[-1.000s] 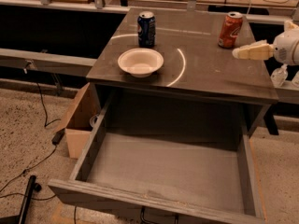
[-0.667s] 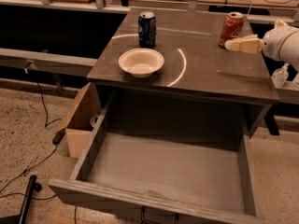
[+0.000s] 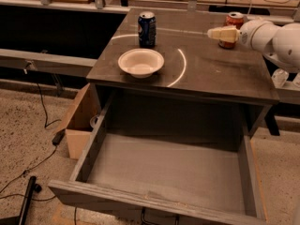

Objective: Place coke can into top drawer

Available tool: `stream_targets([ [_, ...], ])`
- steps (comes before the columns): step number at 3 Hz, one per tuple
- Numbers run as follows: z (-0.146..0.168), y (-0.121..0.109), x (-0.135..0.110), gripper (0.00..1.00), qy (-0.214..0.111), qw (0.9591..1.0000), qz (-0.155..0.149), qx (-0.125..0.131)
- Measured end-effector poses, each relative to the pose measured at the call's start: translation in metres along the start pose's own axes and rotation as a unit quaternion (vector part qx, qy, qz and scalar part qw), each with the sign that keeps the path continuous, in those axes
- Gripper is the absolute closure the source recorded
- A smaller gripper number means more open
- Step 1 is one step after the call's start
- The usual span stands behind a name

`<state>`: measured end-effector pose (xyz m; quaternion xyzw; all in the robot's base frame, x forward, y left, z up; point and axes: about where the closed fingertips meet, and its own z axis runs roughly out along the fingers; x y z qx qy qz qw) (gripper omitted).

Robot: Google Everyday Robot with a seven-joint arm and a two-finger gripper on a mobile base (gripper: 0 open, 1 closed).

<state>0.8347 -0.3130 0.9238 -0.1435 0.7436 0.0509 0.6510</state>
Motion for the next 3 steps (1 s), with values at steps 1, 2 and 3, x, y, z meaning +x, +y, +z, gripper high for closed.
stream_targets([
  [1,0.029,-0.006,0.011,0.0,0.019,0.9994,0.019,0.024],
  [2,0.043,-0.015,0.025,0.19,0.035,0.9981,0.029,0.042],
  [3,0.045,-0.023,0.036,0.5,0.047,0.9971,0.032,0.05],
])
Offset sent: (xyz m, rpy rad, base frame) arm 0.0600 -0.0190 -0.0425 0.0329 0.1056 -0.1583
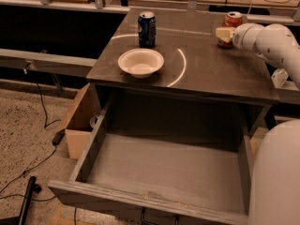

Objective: Place coke can into top drawer

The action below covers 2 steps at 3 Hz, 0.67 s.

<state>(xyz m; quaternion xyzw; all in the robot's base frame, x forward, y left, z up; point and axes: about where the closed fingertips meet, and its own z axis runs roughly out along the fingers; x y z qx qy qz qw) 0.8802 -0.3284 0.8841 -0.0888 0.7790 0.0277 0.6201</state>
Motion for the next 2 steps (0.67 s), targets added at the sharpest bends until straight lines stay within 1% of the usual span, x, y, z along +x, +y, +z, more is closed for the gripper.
stream_targets([
  [1,-0.014,-0.003,-0.002,0.74,-0.005,0.9996,-0.018,-0.021],
  [2,-0.062,0.008,-0.02,0.96,-0.02,0.9964,-0.026,-0.078],
])
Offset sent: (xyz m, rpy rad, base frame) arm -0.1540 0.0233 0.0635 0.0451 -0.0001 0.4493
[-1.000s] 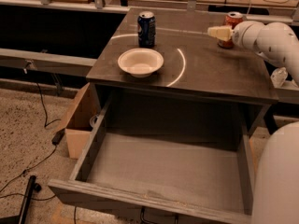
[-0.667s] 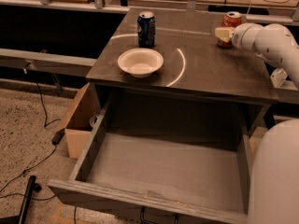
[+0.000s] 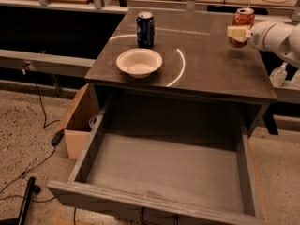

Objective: Place coke can into top drawer

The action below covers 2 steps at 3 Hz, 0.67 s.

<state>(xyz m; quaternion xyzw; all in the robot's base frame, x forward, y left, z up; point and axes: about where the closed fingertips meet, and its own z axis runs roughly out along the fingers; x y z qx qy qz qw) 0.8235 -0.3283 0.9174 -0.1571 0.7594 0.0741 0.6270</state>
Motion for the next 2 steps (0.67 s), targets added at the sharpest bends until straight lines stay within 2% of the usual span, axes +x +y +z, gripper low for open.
stream_targets([
  [1,-0.06,0.032,-0.006,1.0,-0.008,0.9962,0.024,-0.083],
  [2,-0.08,0.06,0.004,1.0,0.009,0.9891,0.033,-0.143],
])
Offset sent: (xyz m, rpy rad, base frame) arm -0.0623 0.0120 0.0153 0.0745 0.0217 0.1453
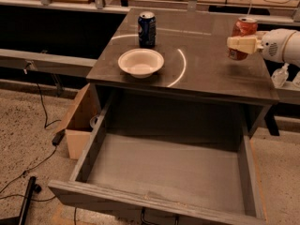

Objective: Place coke can into top drawer

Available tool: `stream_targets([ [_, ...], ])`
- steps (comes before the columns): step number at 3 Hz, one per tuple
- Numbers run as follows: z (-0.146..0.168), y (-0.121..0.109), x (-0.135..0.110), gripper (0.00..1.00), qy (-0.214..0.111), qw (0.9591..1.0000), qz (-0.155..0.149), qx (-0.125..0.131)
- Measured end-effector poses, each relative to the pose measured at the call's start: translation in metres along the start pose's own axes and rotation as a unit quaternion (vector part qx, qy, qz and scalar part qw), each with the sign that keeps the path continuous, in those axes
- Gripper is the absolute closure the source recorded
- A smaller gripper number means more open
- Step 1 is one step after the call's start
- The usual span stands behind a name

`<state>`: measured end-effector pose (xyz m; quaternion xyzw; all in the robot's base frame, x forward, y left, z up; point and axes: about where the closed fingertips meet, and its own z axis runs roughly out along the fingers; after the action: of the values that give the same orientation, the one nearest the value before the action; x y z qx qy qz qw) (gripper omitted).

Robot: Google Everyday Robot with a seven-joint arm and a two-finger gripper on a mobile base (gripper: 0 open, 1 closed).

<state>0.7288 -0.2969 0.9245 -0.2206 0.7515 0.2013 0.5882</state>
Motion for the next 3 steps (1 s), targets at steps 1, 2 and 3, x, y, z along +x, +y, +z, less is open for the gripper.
stream_targets([
  [1,0.0,0.002,0.0,1.0,0.0,1.0,0.001,-0.002],
  [2,-0.024,0.021,0.008,1.0,-0.008,0.9999,0.008,-0.011],
  [3,-0.06,0.067,0.025,1.0,-0.037,0.9981,0.025,-0.041],
])
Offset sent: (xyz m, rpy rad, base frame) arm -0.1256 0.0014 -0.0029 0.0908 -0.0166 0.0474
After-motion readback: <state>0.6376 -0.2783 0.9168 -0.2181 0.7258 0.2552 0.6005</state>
